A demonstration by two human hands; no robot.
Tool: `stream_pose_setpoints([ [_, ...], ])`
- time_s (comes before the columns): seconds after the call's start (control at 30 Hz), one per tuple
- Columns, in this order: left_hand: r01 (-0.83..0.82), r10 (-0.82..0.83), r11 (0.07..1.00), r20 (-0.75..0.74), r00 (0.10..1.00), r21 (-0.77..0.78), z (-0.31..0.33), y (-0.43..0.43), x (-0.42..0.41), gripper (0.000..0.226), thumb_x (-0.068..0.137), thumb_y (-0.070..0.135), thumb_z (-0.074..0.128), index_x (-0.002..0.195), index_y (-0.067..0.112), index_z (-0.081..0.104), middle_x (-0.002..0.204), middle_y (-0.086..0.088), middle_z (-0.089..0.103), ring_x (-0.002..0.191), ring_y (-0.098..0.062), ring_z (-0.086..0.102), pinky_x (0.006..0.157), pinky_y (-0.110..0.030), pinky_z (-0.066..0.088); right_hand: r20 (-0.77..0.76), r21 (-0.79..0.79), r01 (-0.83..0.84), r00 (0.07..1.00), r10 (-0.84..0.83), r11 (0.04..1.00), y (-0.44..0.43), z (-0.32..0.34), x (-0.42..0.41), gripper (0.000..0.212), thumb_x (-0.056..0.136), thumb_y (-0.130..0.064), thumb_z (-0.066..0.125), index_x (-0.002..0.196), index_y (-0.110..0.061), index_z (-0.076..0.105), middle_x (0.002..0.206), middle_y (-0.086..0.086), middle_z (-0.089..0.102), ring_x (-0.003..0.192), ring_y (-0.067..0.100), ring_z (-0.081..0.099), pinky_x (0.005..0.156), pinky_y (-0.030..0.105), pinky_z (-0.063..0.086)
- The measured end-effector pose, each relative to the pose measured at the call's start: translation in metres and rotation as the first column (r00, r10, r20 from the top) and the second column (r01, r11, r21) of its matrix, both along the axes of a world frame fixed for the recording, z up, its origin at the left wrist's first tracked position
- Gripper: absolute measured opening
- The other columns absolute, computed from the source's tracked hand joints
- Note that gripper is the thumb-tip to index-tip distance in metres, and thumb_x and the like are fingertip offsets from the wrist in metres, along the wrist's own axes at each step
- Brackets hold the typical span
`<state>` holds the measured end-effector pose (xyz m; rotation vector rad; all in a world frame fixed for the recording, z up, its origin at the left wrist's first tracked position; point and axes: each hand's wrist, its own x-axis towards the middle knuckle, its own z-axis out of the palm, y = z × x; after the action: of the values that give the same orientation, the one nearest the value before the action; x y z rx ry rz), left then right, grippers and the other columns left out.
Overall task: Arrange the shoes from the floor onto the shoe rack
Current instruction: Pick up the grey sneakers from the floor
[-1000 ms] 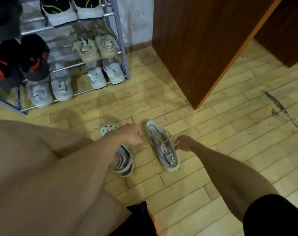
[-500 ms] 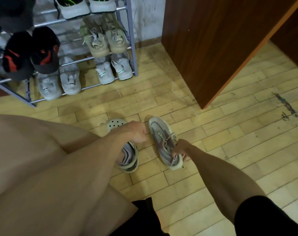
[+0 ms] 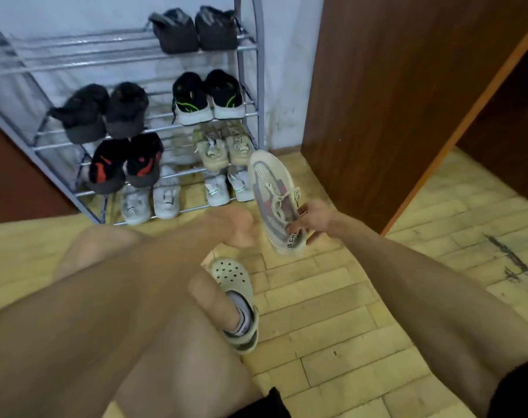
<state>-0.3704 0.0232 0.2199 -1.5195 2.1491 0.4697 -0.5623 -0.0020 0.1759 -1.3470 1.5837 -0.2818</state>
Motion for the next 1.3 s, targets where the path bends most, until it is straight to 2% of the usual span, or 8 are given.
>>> stream_pose_setpoints([
  [0.17,-0.066,0.063,0.970,-0.023,0.998,-0.235,0.076,-0.008,0.066,0.035,0.088,0.039,0.049,0.093,0.008,0.065,0.099,-0.009,0.066,0.095,-0.029,0.061,0.082,-0.041,0.052,0.012,-0.189,-0.077,0.997,0.081,0.979,-0.026,0.083,0.061,0.022,0.074,-0.008,0.081,0.083,-0.010,0.061,0.077,0.002,0.063,0.071,0.019,0.063,0.047,0.030,0.058],
  [0.3,-0.186,0.166,0.913,-0.085,0.982,-0.363,0.120,0.006,0.138,0.040,0.084,0.043,0.049,0.094,0.008,0.067,0.102,-0.011,0.068,0.096,-0.031,0.064,0.083,-0.043,0.055,-0.013,-0.333,-0.140,0.989,0.144,0.933,-0.032,0.139,0.126,0.025,0.074,-0.013,0.082,0.089,-0.004,0.064,0.075,0.003,0.065,0.052,0.010,0.062,0.043,0.024,0.052],
  [0.47,-0.474,0.400,0.787,-0.259,0.879,-0.395,0.142,0.047,0.227,0.041,0.089,0.043,0.048,0.090,0.007,0.068,0.098,-0.016,0.071,0.087,-0.031,0.067,0.067,-0.032,0.050,-0.043,-0.418,-0.252,0.965,0.258,0.873,-0.025,0.184,0.221,0.040,0.067,-0.021,0.086,0.096,0.000,0.067,0.076,0.010,0.067,0.068,0.027,0.063,0.073,0.051,0.059],
  [0.53,-0.583,0.479,0.707,-0.334,0.811,-0.400,0.139,0.071,0.261,0.038,0.088,0.045,0.050,0.090,0.012,0.068,0.098,-0.012,0.072,0.088,-0.028,0.067,0.071,-0.032,0.051,-0.045,-0.414,-0.303,0.949,0.313,0.858,-0.016,0.192,0.262,0.039,0.067,-0.022,0.086,0.097,-0.004,0.069,0.080,0.004,0.070,0.073,0.023,0.066,0.073,0.042,0.060],
  [0.6,-0.662,0.537,0.621,-0.386,0.750,-0.420,0.130,0.095,0.292,0.037,0.086,0.047,0.051,0.100,0.019,0.070,0.105,-0.003,0.071,0.097,-0.024,0.065,0.084,-0.035,0.052,-0.014,-0.381,-0.318,0.941,0.338,0.868,-0.003,0.193,0.301,0.034,0.069,-0.019,0.085,0.094,-0.007,0.066,0.081,0.004,0.069,0.070,0.018,0.066,0.054,0.030,0.058],
  [0.77,-0.831,0.650,0.413,-0.519,0.555,-0.372,0.083,0.156,0.360,0.034,0.086,0.043,0.053,0.108,0.023,0.069,0.115,-0.003,0.066,0.109,-0.024,0.060,0.091,-0.034,0.048,0.018,-0.289,-0.417,0.897,0.441,0.862,0.029,0.159,0.397,0.045,0.065,-0.019,0.088,0.103,-0.004,0.069,0.100,0.013,0.073,0.088,0.031,0.072,0.068,0.044,0.062],
  [1.0,-0.972,0.816,0.206,-0.530,0.233,-0.110,-0.030,0.240,0.419,0.035,0.086,0.042,0.054,0.110,0.021,0.067,0.119,-0.007,0.062,0.108,-0.025,0.059,0.092,-0.035,0.048,0.027,-0.060,-0.544,0.837,0.546,0.837,0.080,0.061,0.489,0.047,0.067,-0.015,0.086,0.110,-0.007,0.067,0.108,0.010,0.072,0.097,0.029,0.070,0.078,0.050,0.060],
  [1.3,-0.981,0.912,0.193,-0.372,0.171,0.023,-0.164,0.286,0.417,0.038,0.089,0.039,0.051,0.121,0.019,0.060,0.121,-0.006,0.057,0.109,-0.024,0.057,0.094,-0.036,0.047,0.036,0.159,-0.555,0.830,0.557,0.817,0.130,-0.076,0.503,0.044,0.073,-0.009,0.081,0.114,-0.009,0.065,0.111,0.010,0.070,0.101,0.029,0.068,0.076,0.043,0.059],
])
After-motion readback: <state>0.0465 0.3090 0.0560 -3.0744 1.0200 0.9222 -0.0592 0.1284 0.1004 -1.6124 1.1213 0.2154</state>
